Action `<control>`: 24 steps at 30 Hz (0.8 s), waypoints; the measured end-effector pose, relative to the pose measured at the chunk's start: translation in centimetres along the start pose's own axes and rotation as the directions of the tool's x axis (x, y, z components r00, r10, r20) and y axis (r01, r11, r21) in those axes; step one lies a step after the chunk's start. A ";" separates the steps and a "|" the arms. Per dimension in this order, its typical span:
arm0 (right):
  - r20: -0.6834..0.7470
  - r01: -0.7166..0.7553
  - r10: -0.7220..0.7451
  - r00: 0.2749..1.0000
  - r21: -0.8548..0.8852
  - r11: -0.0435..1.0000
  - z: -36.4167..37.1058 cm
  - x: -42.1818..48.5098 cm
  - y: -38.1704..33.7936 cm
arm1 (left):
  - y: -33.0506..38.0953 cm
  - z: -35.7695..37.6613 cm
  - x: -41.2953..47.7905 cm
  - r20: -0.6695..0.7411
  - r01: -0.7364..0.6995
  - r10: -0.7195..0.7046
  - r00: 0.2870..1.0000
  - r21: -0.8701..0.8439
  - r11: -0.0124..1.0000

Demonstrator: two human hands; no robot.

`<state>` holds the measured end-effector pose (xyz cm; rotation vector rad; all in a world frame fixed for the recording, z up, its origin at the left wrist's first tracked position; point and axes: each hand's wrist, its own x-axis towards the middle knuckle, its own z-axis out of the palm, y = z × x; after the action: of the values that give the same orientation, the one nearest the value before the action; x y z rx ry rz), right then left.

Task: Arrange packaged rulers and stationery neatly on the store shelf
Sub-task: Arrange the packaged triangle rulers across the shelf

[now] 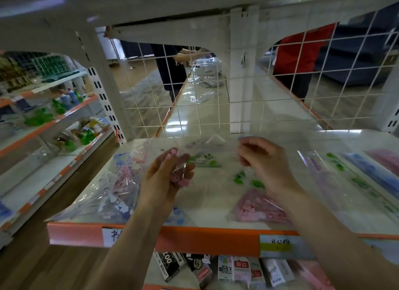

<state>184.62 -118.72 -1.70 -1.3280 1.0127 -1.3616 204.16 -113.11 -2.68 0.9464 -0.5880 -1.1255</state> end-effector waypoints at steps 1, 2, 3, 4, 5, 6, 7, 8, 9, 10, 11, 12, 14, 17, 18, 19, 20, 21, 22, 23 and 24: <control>-0.053 -0.010 0.012 0.999 0.022 1.000 -0.2 0.2 -0.1 | 0.0 -0.1 -0.2 -0.016 -0.010 0.010 1.000 -0.006 1.000; -0.077 -0.028 0.030 0.997 0.023 0.999 -0.3 0.5 -0.2 | 0.0 -0.1 -0.3 -0.025 -0.019 0.019 1.000 -0.006 1.000; -0.077 -0.046 0.045 0.996 0.000 0.999 -0.4 0.8 -0.3 | -0.1 -0.1 -0.4 -0.030 -0.024 0.024 0.999 0.000 1.000; -0.069 -0.061 0.058 0.996 -0.037 0.997 -0.3 1.4 -0.3 | -0.1 -0.1 -0.5 -0.036 -0.029 0.029 0.999 0.007 1.000; -0.065 -0.073 0.069 0.996 -0.074 0.995 -0.1 2.0 -0.3 | -0.1 -0.1 -0.5 -0.042 -0.030 0.030 0.999 0.012 0.999; -0.062 -0.086 0.080 0.995 -0.102 0.991 0.2 2.8 -0.4 | -0.1 0.0 -0.5 -0.045 -0.030 0.030 0.999 0.016 0.999; -0.054 -0.096 0.089 0.995 -0.126 0.987 0.7 3.5 -0.5 | -0.1 0.0 -0.5 -0.045 -0.030 0.031 0.999 0.019 0.999; -0.045 -0.100 0.094 0.995 -0.152 0.983 1.3 4.3 -0.5 | -0.1 0.1 -0.5 -0.042 -0.031 0.032 0.999 0.023 0.999; -0.033 -0.098 0.094 0.995 -0.173 0.980 2.0 5.0 -0.4 | -0.1 0.1 -0.5 -0.035 -0.032 0.033 0.999 0.027 0.999; -0.025 -0.099 0.096 0.995 -0.190 0.977 2.7 5.8 -0.1 | -0.1 0.1 -0.5 -0.026 -0.036 0.037 0.999 0.029 0.999; -0.022 -0.108 0.105 0.994 -0.202 0.973 3.3 6.5 0.3 | -0.1 0.1 -0.6 -0.018 -0.041 0.042 0.999 0.030 0.999; -0.026 -0.118 0.115 0.993 -0.223 0.968 3.9 7.3 0.9 | -0.1 0.2 -0.5 -0.014 -0.044 0.044 0.999 0.031 0.999; -0.041 -0.123 0.116 0.992 -0.311 0.942 4.9 8.6 2.1 | -0.2 0.2 -0.5 -0.014 -0.043 0.043 0.999 0.028 0.999; -0.047 -0.116 0.106 0.993 -0.435 0.893 5.5 9.9 3.2 | -0.3 0.2 -0.4 -0.011 -0.043 0.043 0.999 0.025 0.999; -0.035 -0.112 0.109 0.993 -0.481 0.869 5.5 10.2 3.3 | -0.3 0.1 -0.4 -0.009 -0.043 0.044 0.999 0.023 0.999; -0.010 -0.104 0.118 0.993 -0.540 0.835 5.3 10.4 3.4 | -0.3 0.1 -0.3 -0.006 -0.041 0.041 0.999 0.021 0.999; 0.022 -0.087 0.125 0.992 -0.603 0.793 5.0 10.5 3.3 | -0.3 0.1 -0.3 -0.004 -0.037 0.037 0.999 0.016 0.999; 0.054 -0.058 0.124 0.991 -0.659 0.750 4.6 10.5 3.1 | -0.3 0.1 -0.3 -0.003 -0.029 0.029 1.000 0.010 1.000; 0.081 -0.019 0.108 0.991 -0.705 0.709 4.2 10.3 2.7 | -0.2 0.1 -0.3 -0.002 -0.022 0.022 1.000 0.004 1.000; 0.103 0.027 0.072 0.992 -0.737 0.675 3.8 9.8 2.3 | -0.2 0.2 -0.3 -0.002 -0.016 0.016 1.000 -0.003 1.000; 0.130 0.080 0.028 0.991 -0.748 0.659 3.6 9.1 1.8 | -0.1 0.1 -0.4 -0.003 -0.014 0.014 1.000 -0.011 1.000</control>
<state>188.70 -127.76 -1.31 -2.0150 1.5638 -0.8445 203.85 -112.85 -2.71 0.9334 -0.5847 -1.1131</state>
